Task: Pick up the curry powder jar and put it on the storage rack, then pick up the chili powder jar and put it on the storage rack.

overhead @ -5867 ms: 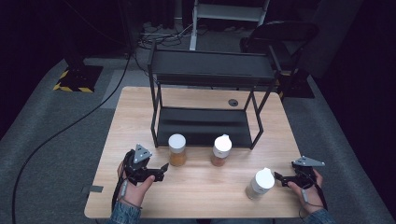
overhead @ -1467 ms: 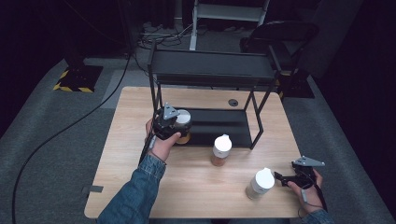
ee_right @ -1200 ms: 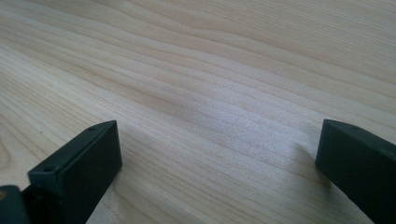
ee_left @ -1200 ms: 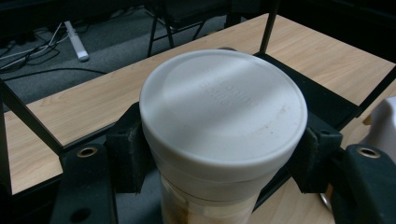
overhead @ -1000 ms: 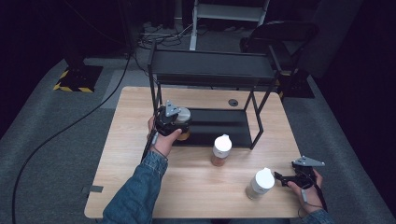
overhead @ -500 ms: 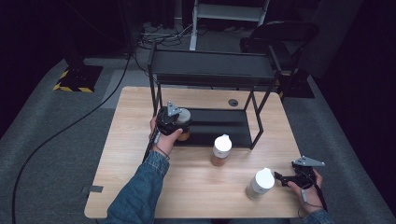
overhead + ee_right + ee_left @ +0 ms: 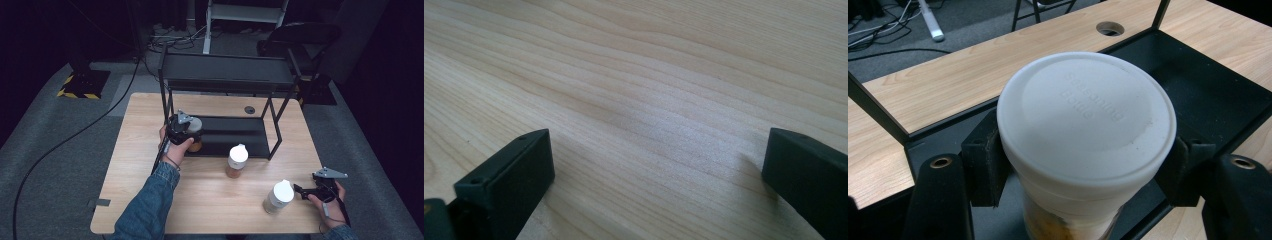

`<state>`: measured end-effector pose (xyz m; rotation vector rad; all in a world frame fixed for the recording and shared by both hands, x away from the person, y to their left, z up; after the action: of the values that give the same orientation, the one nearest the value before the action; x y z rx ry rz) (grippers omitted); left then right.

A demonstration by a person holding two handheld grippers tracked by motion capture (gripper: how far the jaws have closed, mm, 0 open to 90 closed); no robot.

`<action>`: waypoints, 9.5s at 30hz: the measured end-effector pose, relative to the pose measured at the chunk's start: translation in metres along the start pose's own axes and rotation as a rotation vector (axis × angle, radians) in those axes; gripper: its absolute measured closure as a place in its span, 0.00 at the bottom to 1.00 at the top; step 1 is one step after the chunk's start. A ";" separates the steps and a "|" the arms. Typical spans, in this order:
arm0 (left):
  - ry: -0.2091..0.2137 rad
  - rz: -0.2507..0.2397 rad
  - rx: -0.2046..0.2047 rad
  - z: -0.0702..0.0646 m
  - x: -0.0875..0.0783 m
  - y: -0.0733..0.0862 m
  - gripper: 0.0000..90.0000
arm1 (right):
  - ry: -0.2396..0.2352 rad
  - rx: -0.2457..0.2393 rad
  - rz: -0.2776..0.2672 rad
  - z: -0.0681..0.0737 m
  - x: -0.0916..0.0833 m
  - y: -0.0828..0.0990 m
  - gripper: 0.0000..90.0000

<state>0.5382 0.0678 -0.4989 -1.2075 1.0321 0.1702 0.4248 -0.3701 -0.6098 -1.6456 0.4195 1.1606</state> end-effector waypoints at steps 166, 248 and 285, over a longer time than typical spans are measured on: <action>-0.082 0.210 -0.104 0.043 -0.058 0.225 0.06 | 0.003 0.032 -0.045 0.000 -0.027 -0.014 0.03; -0.075 0.220 -0.098 0.041 -0.058 0.226 0.03 | -0.012 -0.124 -0.138 0.109 -0.105 -0.149 0.04; -0.075 0.219 -0.099 0.041 -0.058 0.226 0.03 | -0.054 -0.176 -0.139 0.168 -0.081 -0.185 0.04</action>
<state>0.3916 0.2153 -0.6120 -1.1661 1.0989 0.4386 0.4422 -0.1689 -0.4426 -1.7605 0.1684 1.1609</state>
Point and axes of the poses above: each handheld gripper's, and its own axes: x roughly forward along the jaws, y roughly out of its underside, z roughly to its left, the point moved 9 cm from there along x, roughly forward along the jaws, and after that the axes turned 13 degrees about z, right-handed, at the moved point
